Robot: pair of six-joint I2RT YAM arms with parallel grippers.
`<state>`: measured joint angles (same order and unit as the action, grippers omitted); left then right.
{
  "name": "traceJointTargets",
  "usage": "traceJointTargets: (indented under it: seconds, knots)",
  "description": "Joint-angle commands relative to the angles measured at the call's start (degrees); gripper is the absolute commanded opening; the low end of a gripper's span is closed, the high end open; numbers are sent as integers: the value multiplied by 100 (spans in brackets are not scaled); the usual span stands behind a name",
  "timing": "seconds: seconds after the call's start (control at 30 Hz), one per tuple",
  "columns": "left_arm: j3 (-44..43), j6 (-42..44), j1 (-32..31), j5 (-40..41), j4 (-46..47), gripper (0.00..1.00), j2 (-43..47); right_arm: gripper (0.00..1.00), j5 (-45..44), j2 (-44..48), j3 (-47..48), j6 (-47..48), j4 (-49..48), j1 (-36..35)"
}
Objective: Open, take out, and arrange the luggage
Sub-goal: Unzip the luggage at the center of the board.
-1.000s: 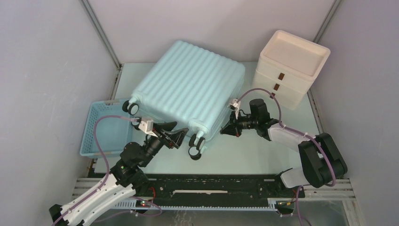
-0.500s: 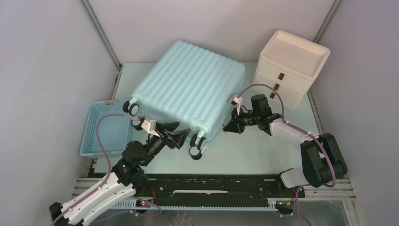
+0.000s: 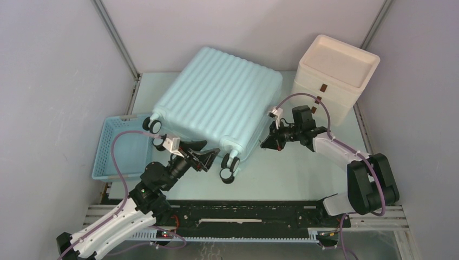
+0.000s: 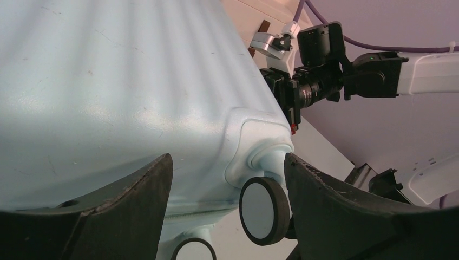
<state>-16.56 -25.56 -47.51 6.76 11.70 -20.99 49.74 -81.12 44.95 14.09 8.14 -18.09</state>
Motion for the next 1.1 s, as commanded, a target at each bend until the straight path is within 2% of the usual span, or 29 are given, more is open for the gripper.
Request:
traceJointTargets:
  seconds: [0.0, 0.27, 0.37, 0.67, 0.8, 1.07]
  knots:
    - [137, -139, -18, -212, 323, 80, -94, 0, -478, -4, 320, 270, 2, 294]
    - [67, -316, -49, -331, 259, 82, -269, 0, -319, -13, 330, 390, 36, 332]
    - [-23, -299, -140, -178, -32, 89, -326, 0, -576, 4, 330, 446, -7, 338]
    - [-502, -297, -382, 118, -1081, 94, -499, 0, -1590, -60, 524, 523, -146, 354]
    - [-740, -354, -614, 219, -1469, 97, -579, 0, -1695, -12, 550, 499, -206, 358]
    - [-917, -484, -971, 562, -1585, 100, -345, 0, -1653, -9, 550, 454, -242, 362]
